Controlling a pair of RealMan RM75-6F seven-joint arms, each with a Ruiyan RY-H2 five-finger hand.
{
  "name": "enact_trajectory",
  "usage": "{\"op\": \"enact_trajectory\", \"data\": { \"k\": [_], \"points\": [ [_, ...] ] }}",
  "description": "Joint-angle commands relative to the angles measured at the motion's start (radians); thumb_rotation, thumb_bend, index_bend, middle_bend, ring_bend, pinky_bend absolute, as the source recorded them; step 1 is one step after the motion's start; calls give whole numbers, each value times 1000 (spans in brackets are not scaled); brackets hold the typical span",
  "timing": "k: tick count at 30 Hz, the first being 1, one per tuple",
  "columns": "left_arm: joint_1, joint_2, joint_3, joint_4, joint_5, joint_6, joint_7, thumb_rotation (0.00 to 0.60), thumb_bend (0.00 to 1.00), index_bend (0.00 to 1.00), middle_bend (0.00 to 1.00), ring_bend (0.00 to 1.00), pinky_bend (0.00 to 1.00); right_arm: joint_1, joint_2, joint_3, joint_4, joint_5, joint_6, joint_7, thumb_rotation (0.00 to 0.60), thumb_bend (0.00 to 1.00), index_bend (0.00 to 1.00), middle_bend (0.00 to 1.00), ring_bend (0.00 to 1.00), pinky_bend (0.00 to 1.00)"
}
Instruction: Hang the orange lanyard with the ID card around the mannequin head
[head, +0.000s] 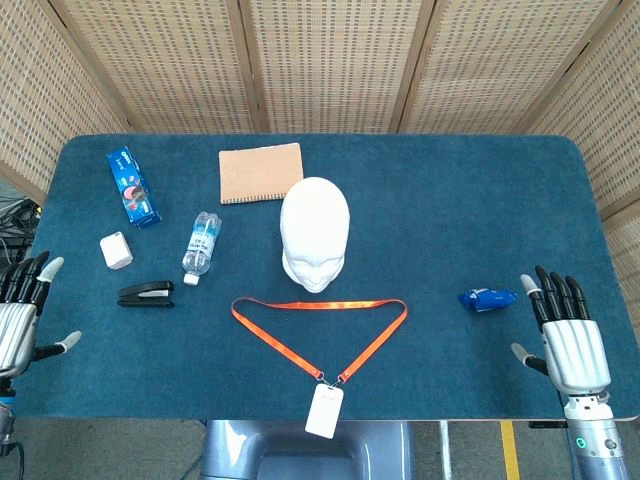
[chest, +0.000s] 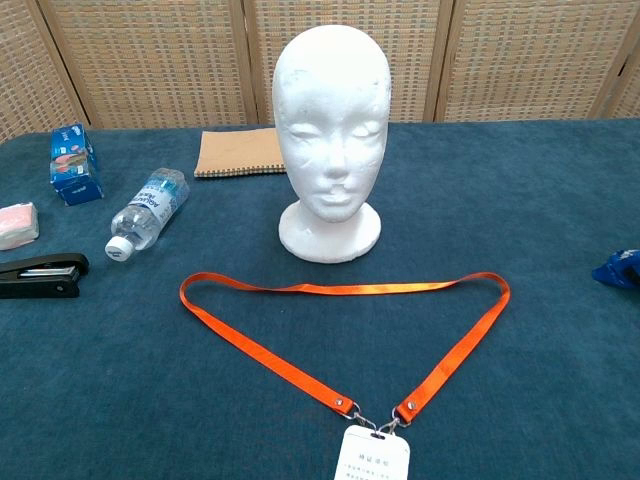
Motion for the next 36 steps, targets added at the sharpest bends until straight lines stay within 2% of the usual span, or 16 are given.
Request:
{"op": "enact_trajectory", "data": {
  "k": [1, 6, 12, 13, 15, 17, 18, 21, 25, 30, 32, 36],
  "points": [
    [-1, -5, -1, 5, 0, -2, 2, 600, 0, 0, 0, 0, 0, 1, 0, -1, -2, 3, -6, -2, 600, 0, 20, 0, 0, 0],
    [-4, -20, -6, 27, 8, 2, -9, 600, 0, 0, 0, 0, 0, 19, -2, -7, -7, 8, -48, 6, 600, 0, 23, 0, 0, 0],
    [-22, -33, -20, 41, -20, -32, -9, 600, 0, 0, 0, 0, 0, 139, 37, 22, -67, 44, -247, 29, 600, 0, 92, 0, 0, 0],
    [-29, -38, -24, 48, -33, -46, 0, 600, 0, 0, 0, 0, 0, 191, 49, 42, -96, 72, -331, 34, 600, 0, 125, 0, 0, 0],
    [-34, -43, -28, 53, -46, -58, 9, 600, 0, 0, 0, 0, 0, 237, 56, 63, -112, 110, -403, 25, 600, 2, 207, 0, 0, 0],
    [-40, -49, -32, 58, -63, -73, 16, 600, 0, 0, 0, 0, 0, 296, 45, 95, -113, 170, -484, -10, 600, 44, 309, 0, 0, 0],
    [-42, -51, -33, 60, -68, -77, 18, 600, 0, 0, 0, 0, 0, 315, 36, 104, -110, 191, -506, -25, 600, 70, 329, 0, 0, 0],
    [-49, -55, -37, 65, -79, -89, 24, 600, 0, 0, 0, 0, 0, 366, -1, 126, -88, 253, -561, -72, 600, 168, 353, 0, 0, 0],
    [-61, -60, -45, 79, -104, -116, 27, 600, 0, 0, 0, 0, 0, 448, -99, 154, -21, 371, -631, -150, 600, 272, 392, 0, 0, 0],
    [-71, -67, -52, 103, -139, -144, 25, 600, 0, 0, 0, 0, 0, 541, -234, 178, 77, 567, -687, -236, 600, 394, 459, 0, 0, 0],
    [-76, -70, -54, 109, -146, -152, 26, 600, 0, 0, 0, 0, 0, 576, -290, 179, 118, 636, -686, -277, 600, 447, 469, 0, 0, 0],
    [-79, -72, -54, 112, -150, -157, 26, 600, 0, 0, 0, 0, 0, 606, -338, 159, 142, 691, -673, -328, 600, 493, 474, 0, 0, 0]
  ]
}}
